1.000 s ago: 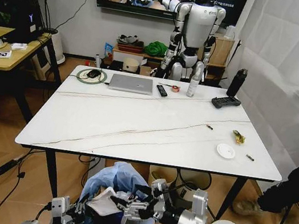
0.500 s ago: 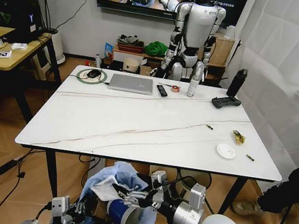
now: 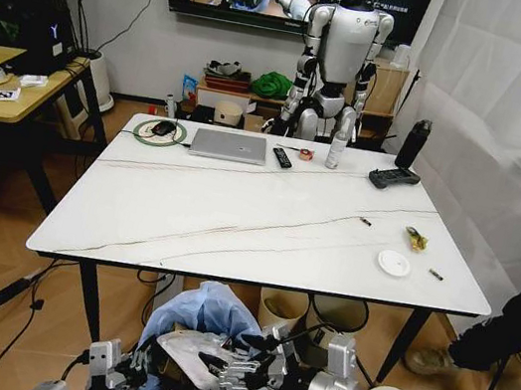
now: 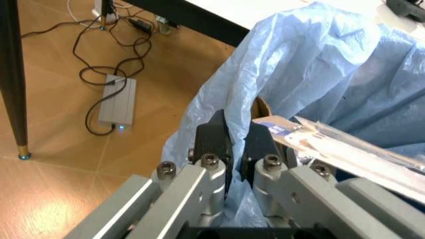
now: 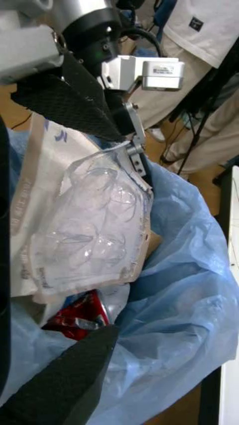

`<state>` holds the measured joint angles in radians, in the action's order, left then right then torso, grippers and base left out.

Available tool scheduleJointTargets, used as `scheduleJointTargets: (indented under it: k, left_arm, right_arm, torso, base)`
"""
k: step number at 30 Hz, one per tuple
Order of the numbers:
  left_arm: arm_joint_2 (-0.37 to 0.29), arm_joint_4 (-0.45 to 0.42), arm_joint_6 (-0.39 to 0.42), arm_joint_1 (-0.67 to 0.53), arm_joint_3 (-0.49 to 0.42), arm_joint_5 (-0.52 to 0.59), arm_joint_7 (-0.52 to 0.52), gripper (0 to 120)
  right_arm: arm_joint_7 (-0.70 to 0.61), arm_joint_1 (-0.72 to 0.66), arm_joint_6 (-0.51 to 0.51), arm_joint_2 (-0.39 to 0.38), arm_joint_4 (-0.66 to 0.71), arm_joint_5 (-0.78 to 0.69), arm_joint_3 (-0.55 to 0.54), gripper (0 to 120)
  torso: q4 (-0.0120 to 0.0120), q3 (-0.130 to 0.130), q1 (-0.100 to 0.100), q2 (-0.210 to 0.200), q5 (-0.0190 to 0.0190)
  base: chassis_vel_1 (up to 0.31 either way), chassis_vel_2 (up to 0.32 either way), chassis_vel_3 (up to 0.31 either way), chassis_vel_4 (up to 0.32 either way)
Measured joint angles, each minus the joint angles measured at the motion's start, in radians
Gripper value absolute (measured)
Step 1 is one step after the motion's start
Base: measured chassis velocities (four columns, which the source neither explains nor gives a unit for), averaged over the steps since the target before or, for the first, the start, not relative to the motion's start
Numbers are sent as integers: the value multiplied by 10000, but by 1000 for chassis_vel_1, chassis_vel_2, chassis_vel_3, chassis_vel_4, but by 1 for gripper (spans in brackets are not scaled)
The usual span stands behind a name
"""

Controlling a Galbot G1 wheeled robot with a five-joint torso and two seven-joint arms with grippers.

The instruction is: Pick up the trash bin and place the trash from the table into it.

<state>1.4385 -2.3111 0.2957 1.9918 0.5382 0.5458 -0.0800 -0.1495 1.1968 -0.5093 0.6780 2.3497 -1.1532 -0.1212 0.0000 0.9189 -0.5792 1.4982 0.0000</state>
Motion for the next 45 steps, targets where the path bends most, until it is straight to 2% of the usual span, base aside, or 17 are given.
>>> scheduleJointTargets:
  k: [11,18,21,28,31,34,35,37,38,40,41,45]
  left_arm:
    - [-3,68,-6,-29,42,40,0,0]
    - [-64,137,-25,-19,-14,-2,11,0]
    - [-149,176,-51,-39,-32,-38,43,0]
    - [-356,208,-174,-19,-52,-200,161,0]
    - [-592,247,-314,13,-27,-341,256,0]
    - [-660,247,-346,23,6,-344,273,0]
    - [-765,247,-414,42,79,-358,317,0]
    - [-839,246,-453,42,95,-360,334,0]
    - [-953,265,-505,34,32,-459,390,0]
    - [-989,371,-580,-15,2,-590,448,0]
    - [-989,371,-580,-15,2,-590,448,0]
    - [-1037,616,-727,-47,-70,-695,552,0]
  right_arm:
    - [-131,293,20,-208,416,-58,296,100]
    - [-873,-37,506,554,372,502,1567,100]
    - [-1055,465,967,1138,11,1433,2412,100]
    - [-937,1336,916,2102,-430,2986,3577,100]
    - [-728,2022,1334,3054,-753,4075,4499,100]
    - [-575,2192,1609,3307,-848,4403,4690,100]
    - [-139,2577,2037,4132,-982,5093,5286,100]
    - [145,2870,2257,4896,-1037,5476,5692,100]
    - [649,3283,2897,5783,-1208,6053,6285,100]
    - [972,3636,3482,6407,-1397,6429,6794,100]
    - [972,3636,3482,6407,-1397,6429,6794,100]
    - [1699,4072,5600,7389,-2316,7412,7416,100]
  torso:
    - [-1,0,0,0,-1]
    - [3,0,0,0,-1]
    - [0,0,0,0,0]
    - [1,0,0,0,0]
    - [-1,0,0,0,-1]
    - [0,0,0,0,0]
    - [0,0,0,0,-3]
    - [0,0,0,0,3]
    - [0,-1,0,0,-2]
    - [-1,0,0,0,-2]
    - [-1,0,0,0,-2]
    - [2,0,0,0,3]
  base:
    - [0,0,0,0]
    - [0,0,0,0]
    - [0,0,0,0]
    - [0,0,0,0]
    - [0,0,0,0]
    - [0,0,0,0]
    - [0,0,0,0]
    - [0,0,0,0]
    - [0,0,0,0]
    - [0,0,0,0]
    - [0,0,0,0]
    - [0,0,0,0]
